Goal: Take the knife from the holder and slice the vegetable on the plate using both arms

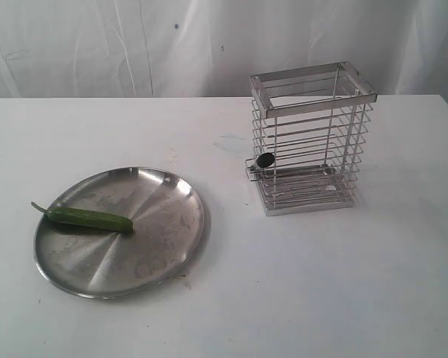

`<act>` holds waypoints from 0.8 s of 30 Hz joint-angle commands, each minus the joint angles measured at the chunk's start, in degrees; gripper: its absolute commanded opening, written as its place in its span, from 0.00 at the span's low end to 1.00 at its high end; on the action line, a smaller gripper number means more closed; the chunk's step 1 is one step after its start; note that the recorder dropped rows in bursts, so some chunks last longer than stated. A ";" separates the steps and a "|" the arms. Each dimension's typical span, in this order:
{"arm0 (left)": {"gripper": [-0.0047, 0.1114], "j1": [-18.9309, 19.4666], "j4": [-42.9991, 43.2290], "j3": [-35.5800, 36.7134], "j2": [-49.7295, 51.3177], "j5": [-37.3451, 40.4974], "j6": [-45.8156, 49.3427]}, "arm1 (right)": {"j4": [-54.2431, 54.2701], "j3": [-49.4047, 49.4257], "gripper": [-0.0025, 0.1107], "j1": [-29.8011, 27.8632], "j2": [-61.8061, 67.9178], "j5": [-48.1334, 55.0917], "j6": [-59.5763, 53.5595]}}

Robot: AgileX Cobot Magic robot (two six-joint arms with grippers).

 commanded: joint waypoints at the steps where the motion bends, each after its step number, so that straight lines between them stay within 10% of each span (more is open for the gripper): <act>1: 0.04 0.07 -0.11 0.34 -0.25 0.15 -0.15 | -0.04 0.37 0.02 -0.31 -0.35 -1.56 0.25; 6: 0.04 0.07 -0.11 0.34 -0.25 0.15 -0.15 | 6.15 -4.33 0.02 -0.31 -0.35 -4.87 0.25; 24: 0.04 0.07 -0.11 0.34 -0.25 0.15 -0.15 | 25.50 -48.87 0.02 -0.18 34.81 34.14 -0.63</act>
